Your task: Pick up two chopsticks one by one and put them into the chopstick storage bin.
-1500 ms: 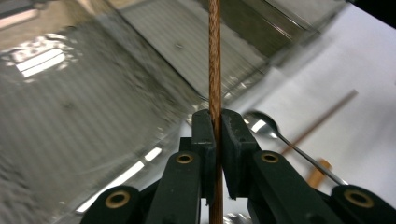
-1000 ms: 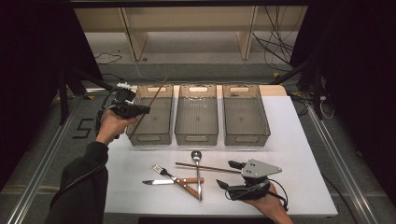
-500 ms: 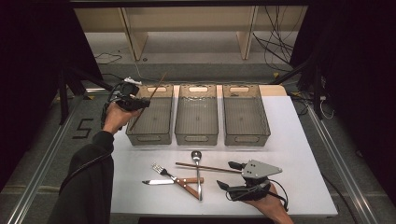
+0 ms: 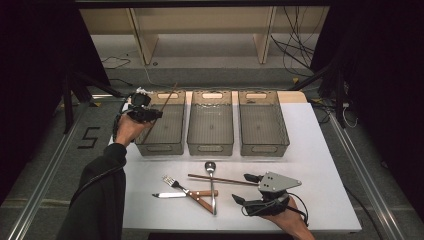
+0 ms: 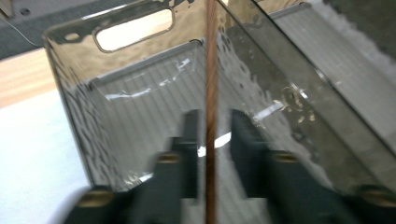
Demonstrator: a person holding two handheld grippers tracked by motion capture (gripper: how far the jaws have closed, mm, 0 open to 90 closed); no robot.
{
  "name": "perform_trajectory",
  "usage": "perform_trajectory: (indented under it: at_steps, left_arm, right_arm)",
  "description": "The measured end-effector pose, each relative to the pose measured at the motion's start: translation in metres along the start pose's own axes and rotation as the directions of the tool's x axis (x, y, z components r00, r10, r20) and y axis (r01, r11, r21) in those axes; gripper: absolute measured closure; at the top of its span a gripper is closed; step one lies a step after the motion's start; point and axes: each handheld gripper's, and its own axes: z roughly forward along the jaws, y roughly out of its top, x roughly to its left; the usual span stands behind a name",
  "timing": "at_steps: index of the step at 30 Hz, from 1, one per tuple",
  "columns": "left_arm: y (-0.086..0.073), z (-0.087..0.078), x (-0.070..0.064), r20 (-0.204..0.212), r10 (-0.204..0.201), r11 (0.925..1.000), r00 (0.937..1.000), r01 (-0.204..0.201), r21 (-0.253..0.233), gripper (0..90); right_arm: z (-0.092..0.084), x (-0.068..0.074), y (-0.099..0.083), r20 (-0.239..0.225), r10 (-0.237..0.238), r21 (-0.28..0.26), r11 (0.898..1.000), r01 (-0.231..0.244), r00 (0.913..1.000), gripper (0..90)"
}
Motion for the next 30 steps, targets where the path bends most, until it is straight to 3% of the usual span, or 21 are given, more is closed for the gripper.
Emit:
perform_trajectory:
  at_steps: [1, 5, 9, 11, 15, 17, 18, 22, 25, 29, 30]
  left_arm:
    - [0.0, -0.001, -0.001, 0.0, -0.007, 1.0, 1.0, 0.007, -0.002, 64.2]
    - [0.001, -0.005, -0.004, -0.008, -0.033, 0.9994, 0.9994, 0.033, -0.007, 42.8]
    - [-0.002, -0.012, -0.008, 0.034, -0.069, 0.9973, 0.997, 0.07, -0.022, 31.3]
    - [-0.003, -0.017, -0.011, 0.048, -0.068, 0.9971, 0.9965, 0.07, -0.03, 26.9]
    - [-0.008, -0.031, -0.022, 0.091, -0.07, 0.9955, 0.9934, 0.076, -0.058, 22.4]
    - [-0.011, -0.041, -0.029, 0.098, -0.046, 0.9967, 0.9941, 0.053, -0.061, 20.4]
    - [-0.013, -0.047, -0.032, 0.105, -0.05, 0.9947, 0.9932, 0.059, -0.084, 20.4]
    - [-0.024, -0.063, -0.043, 0.126, -0.025, 0.9946, 0.9917, 0.037, -0.097, 20.1]
    - [-0.033, -0.071, -0.045, 0.147, -0.047, 0.9896, 0.9879, 0.066, -0.128, 19.9]
    - [-0.051, -0.08, -0.053, 0.211, -0.057, 0.9759, 0.9759, 0.099, -0.195, 19.7]
    - [-0.054, -0.08, -0.056, 0.213, -0.056, 0.9744, 0.9753, 0.1, -0.201, 19.7]
  right_arm:
    - [0.0, 0.0, 0.0, 0.0, 0.0, 0.0, 1.0, 0.0, 1.0, 27.5]
    - [-0.001, -0.001, 0.0, 0.002, 0.001, -0.002, 1.0, -0.001, 1.0, 27.7]
    - [-0.001, -0.001, 0.001, 0.002, -0.006, -0.001, 1.0, 0.006, 1.0, 27.7]
    - [-0.001, -0.001, 0.002, 0.002, -0.011, 0.002, 1.0, 0.011, 0.9999, 27.7]
    - [-0.001, -0.002, 0.004, 0.004, -0.011, 0.008, 1.0, 0.011, 0.9999, 27.7]
    - [-0.001, -0.003, 0.005, 0.01, -0.019, 0.015, 1.0, 0.019, 0.9998, 27.7]
    - [-0.002, -0.004, 0.005, 0.012, -0.019, 0.016, 1.0, 0.019, 0.9997, 27.7]
    - [-0.003, -0.007, 0.006, 0.014, -0.03, 0.026, 0.999, 0.03, 0.9995, 27.7]
    - [-0.003, -0.011, 0.007, 0.012, -0.031, 0.034, 0.999, 0.03, 0.9995, 27.7]
    - [-0.001, -0.015, 0.009, 0.013, -0.037, 0.045, 0.998, 0.036, 0.9992, 27.8]
    - [0.0, -0.016, 0.01, 0.01, -0.037, 0.051, 0.998, 0.037, 0.9993, 27.9]
